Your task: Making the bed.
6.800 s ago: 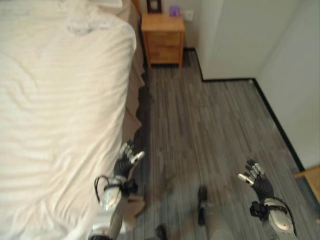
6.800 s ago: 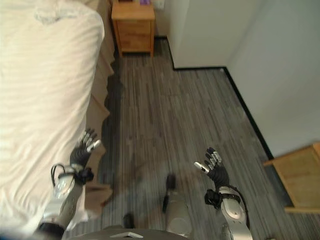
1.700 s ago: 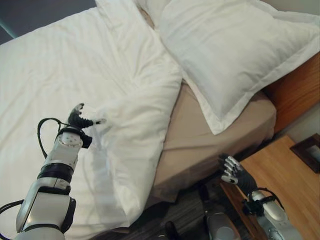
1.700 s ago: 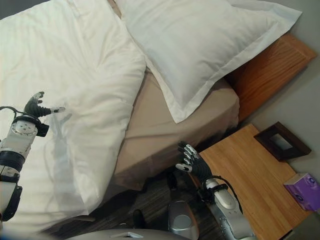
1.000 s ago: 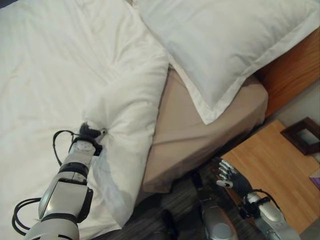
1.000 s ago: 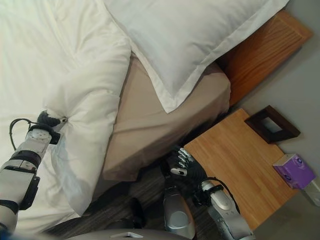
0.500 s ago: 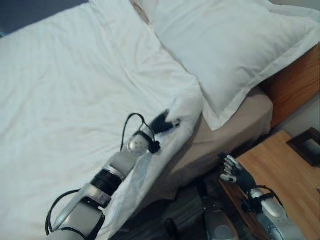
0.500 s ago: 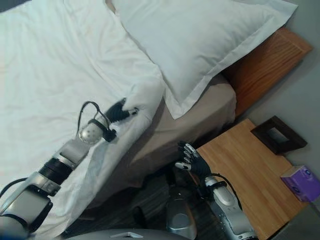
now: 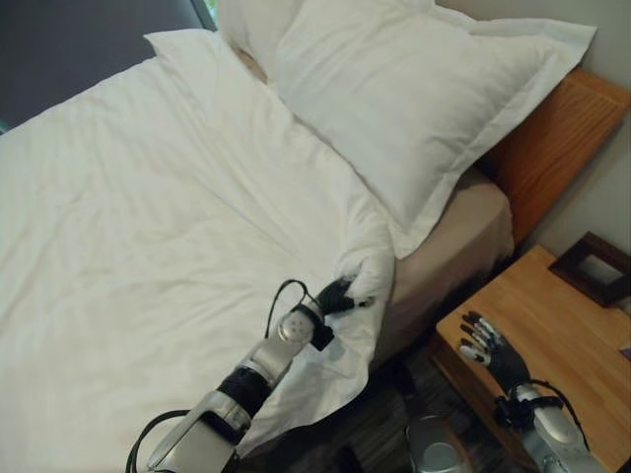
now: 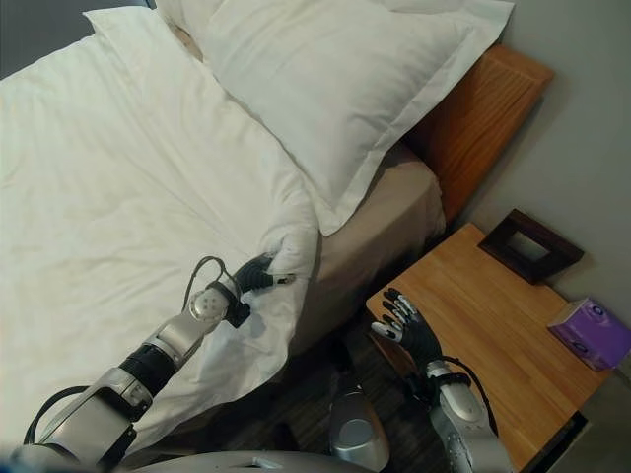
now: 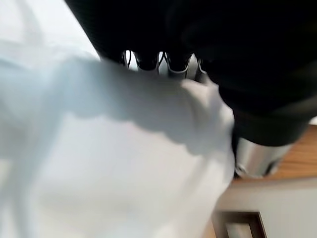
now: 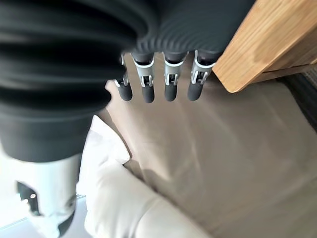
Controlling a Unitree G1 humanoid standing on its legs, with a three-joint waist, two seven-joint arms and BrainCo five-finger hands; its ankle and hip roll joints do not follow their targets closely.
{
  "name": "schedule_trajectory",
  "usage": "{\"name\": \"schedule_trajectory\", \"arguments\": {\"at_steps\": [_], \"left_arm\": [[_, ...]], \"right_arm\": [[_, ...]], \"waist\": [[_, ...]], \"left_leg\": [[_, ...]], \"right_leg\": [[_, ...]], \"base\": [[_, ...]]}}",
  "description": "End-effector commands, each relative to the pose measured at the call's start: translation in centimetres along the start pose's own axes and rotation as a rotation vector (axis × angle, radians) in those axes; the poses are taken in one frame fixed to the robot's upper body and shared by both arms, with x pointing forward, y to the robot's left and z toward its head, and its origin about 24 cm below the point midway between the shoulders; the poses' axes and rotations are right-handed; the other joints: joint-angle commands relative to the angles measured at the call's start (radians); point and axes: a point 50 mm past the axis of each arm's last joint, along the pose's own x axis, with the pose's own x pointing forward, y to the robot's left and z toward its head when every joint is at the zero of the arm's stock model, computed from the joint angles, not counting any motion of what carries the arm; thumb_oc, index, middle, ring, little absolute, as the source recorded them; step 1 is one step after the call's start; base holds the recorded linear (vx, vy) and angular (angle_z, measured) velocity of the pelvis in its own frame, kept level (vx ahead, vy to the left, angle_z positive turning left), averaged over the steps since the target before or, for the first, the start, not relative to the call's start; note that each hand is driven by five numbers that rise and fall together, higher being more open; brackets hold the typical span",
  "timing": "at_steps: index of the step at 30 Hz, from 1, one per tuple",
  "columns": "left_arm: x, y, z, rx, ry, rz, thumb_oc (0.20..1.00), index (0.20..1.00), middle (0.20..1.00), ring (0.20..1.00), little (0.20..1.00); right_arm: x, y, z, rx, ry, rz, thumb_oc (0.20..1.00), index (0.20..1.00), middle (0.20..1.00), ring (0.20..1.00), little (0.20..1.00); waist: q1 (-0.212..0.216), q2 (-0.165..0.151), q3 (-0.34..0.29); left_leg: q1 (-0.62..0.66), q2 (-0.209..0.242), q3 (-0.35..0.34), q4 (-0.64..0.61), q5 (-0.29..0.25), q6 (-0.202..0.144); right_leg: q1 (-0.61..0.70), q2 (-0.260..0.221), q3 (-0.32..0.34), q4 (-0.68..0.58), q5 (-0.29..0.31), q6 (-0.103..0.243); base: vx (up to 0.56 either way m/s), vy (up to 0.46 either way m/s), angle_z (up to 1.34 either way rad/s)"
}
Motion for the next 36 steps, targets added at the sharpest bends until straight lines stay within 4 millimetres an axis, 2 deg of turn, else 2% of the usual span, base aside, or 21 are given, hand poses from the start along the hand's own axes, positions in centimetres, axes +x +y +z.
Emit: {"name": "schedule_trajectory", "arguments": {"at_steps": [1,2,8,9,10,12,14,16,18,21,22,26,27,29,33,34,35,36], "left_arm": [[0.6,-0.5,3.8,-0.039,-0.188,-0.061,1.0,1.0,1.0,1.0,1.0],[-0.7,1.5,5.4,-0.022,-0.27,-0.049,1.0,1.0,1.0,1.0,1.0],[-3.2,3.8,6.8,-0.083,-0.378,-0.017,1.0,1.0,1.0,1.0,1.0],[-4.7,5.1,7.6,-0.084,-0.421,-0.042,1.0,1.0,1.0,1.0,1.0],[-4.7,5.1,7.6,-0.084,-0.42,-0.041,1.0,1.0,1.0,1.0,1.0],[-6.9,6.5,8.1,-0.056,-0.424,-0.132,1.0,1.0,1.0,1.0,1.0],[-8.9,7.8,8.5,-0.106,-0.457,-0.143,1.0,1.0,1.0,1.0,1.0],[-11.2,9.5,7.2,-0.266,-0.506,-0.022,1.0,1.0,1.0,1.0,1.0],[-13.4,11.1,5.3,-0.384,-0.554,0.2,1.0,1.0,1.0,1.0,1.0],[-15.6,12.2,2.8,-0.517,-0.613,0.5,1.0,1.0,1.0,1.0,1.0],[-16.2,12.0,1.5,-0.579,-0.61,0.593,1.0,1.0,1.0,1.0,1.0],[-17.7,11.1,-0.7,-0.655,-0.58,0.737,1.0,1.0,1.0,1.0,1.0],[-17.9,10.0,-2.1,-0.733,-0.56,0.769,1.0,1.0,1.0,1.0,1.0],[-17.7,9.6,-2.2,-0.749,-0.555,0.761,1.0,1.0,1.0,1.0,1.0],[-16.4,7.5,-3.7,-0.837,-0.475,0.726,1.0,1.0,1.0,1.0,1.0],[-15.5,6.4,-4.2,-0.877,-0.437,0.692,1.0,1.0,1.0,1.0,1.0],[-15.5,6.4,-4.2,-0.877,-0.439,0.693,1.0,1.0,1.0,1.0,1.0],[-14.8,5.7,-4.4,-0.915,-0.416,0.668,1.0,1.0,1.0,1.0,1.0]], "right_arm": [[0.0,-0.2,1.6,-0.007,-0.079,0.021,1.0,1.0,1.0,1.0,1.0],[-0.1,0.0,1.5,-0.006,-0.072,0.036,1.0,1.0,1.0,1.0,1.0],[0.0,0.5,1.3,-0.014,-0.064,0.079,1.0,1.0,1.0,1.0,1.0],[-0.1,0.5,1.5,-0.018,-0.069,0.093,1.0,1.0,1.0,1.0,1.0],[-0.1,0.5,1.5,-0.017,-0.069,0.094,1.0,1.0,1.0,1.0,1.0],[-0.4,0.3,1.3,-0.024,-0.062,0.109,1.0,1.0,1.0,1.0,1.0],[-0.6,0.2,1.2,-0.033,-0.06,0.122,1.0,1.0,1.0,1.0,1.0],[-0.8,-0.1,1.4,-0.024,-0.081,0.111,1.0,1.0,1.0,1.0,1.0],[-1.1,-0.7,1.6,-0.013,-0.106,0.068,1.0,1.0,1.0,1.0,1.0],[-1.1,-1.8,2.2,-0.01,-0.147,-0.008,1.0,1.0,1.0,1.0,1.0],[-0.9,-2.4,2.8,-0.026,-0.176,-0.038,1.0,1.0,1.0,1.0,1.0],[-0.3,-4.0,5.1,-0.072,-0.267,-0.123,1.0,1.0,1.0,1.0,1.0],[0.1,-4.7,6.6,-0.093,-0.321,-0.15,1.0,1.0,1.0,1.0,1.0],[0.4,-4.8,7.3,-0.096,-0.35,-0.157,1.0,1.0,1.0,1.0,1.0],[2.8,-3.7,11.1,-0.064,-0.495,-0.107,1.0,1.0,1.0,1.0,1.0],[3.9,-2.6,12.2,-0.018,-0.537,-0.052,1.0,1.0,1.0,1.0,1.0],[4.0,-2.6,12.3,-0.017,-0.539,-0.051,1.0,1.0,1.0,1.0,1.0],[5.2,-1.2,12.9,0.05,-0.557,0.005,1.0,1.0,1.0,1.0,1.0]], "waist": [[-0.011,0.023,-0.019],[-0.001,0.023,-0.031],[0.02,0.024,-0.047],[0.026,0.025,-0.049],[0.025,0.023,-0.049],[0.031,0.022,-0.053],[0.04,0.017,-0.055],[0.055,0.006,-0.058],[0.068,-0.007,-0.06],[0.089,-0.027,-0.059],[0.095,-0.033,-0.061],[0.114,-0.051,-0.06],[0.126,-0.061,-0.059],[0.132,-0.064,-0.058],[0.167,-0.078,-0.049],[0.183,-0.083,-0.045],[0.182,-0.083,-0.044],[0.202,-0.086,-0.037]], "left_leg": [[-0.078,0.021,-0.031,0.01,0.104,-0.018],[-0.071,0.019,-0.037,0.01,0.105,-0.019],[-0.059,0.016,-0.056,0.01,0.107,-0.019],[-0.058,0.015,-0.061,0.01,0.108,-0.021],[-0.058,0.015,-0.061,0.01,0.108,-0.021],[-0.058,0.016,-0.061,0.01,0.109,-0.024],[-0.057,0.017,-0.061,0.01,0.111,-0.026],[-0.057,0.018,-0.063,0.01,0.112,-0.027],[-0.059,0.02,-0.072,0.01,0.114,-0.027],[-0.058,0.022,-0.083,0.01,0.11,-0.024],[-0.061,0.023,-0.087,0.01,0.111,-0.024],[-0.061,0.026,-0.094,0.01,0.105,-0.016],[-0.061,0.026,-0.099,0.01,0.103,-0.013],[-0.062,0.025,-0.101,0.01,0.102,-0.012],[-0.068,0.023,-0.111,0.01,0.102,-0.005],[-0.072,0.02,-0.114,0.01,0.104,-0.003],[-0.072,0.02,-0.114,0.01,0.104,-0.003],[-0.08,0.018,-0.119,0.01,0.106,-0.002]], "right_leg": [[0.152,-0.006,-0.003,0.016,-0.155,0.052],[0.166,-0.007,-0.009,0.016,-0.16,0.051],[0.193,-0.012,-0.025,0.016,-0.167,0.045],[0.197,-0.011,-0.028,0.016,-0.167,0.045],[0.197,-0.011,-0.028,0.016,-0.167,0.045],[0.197,-0.01,-0.032,0.016,-0.165,0.049],[0.199,-0.008,-0.033,0.016,-0.165,0.051],[0.199,-0.006,-0.034,0.016,-0.165,0.051],[0.2,-0.005,-0.041,0.016,-0.168,0.05],[0.209,-0.005,-0.052,0.016,-0.175,0.048],[0.208,-0.004,-0.056,0.016,-0.175,0.047],[0.215,-0.004,-0.061,0.016,-0.182,0.044],[0.217,-0.004,-0.064,0.016,-0.184,0.044],[0.217,-0.004,-0.066,0.016,-0.184,0.044],[0.215,-0.009,-0.073,0.016,-0.18,0.047],[0.211,-0.01,-0.076,0.016,-0.178,0.047],[0.212,-0.01,-0.076,0.016,-0.178,0.047],[0.205,-0.011,-0.08,0.016,-0.174,0.049]], "base": [[0.02,-0.024,0.06],[0.03,-0.024,0.06],[0.02,-0.011,0.05],[0.01,0.001,0.1],[0.0,0.006,0.08],[0.0,0.002,0.02],[0.0,0.004,-0.02],[0.0,0.0,-0.02],[0.0,-0.005,0.02],[0.0,-0.005,0.07],[0.01,-0.001,0.19],[0.01,0.012,0.1],[0.01,0.02,0.03],[0.0,0.005,0.05],[-0.03,0.005,0.08],[-0.03,-0.003,-0.01],[-0.06,-0.013,0.03],[-0.05,-0.015,0.12]]}}
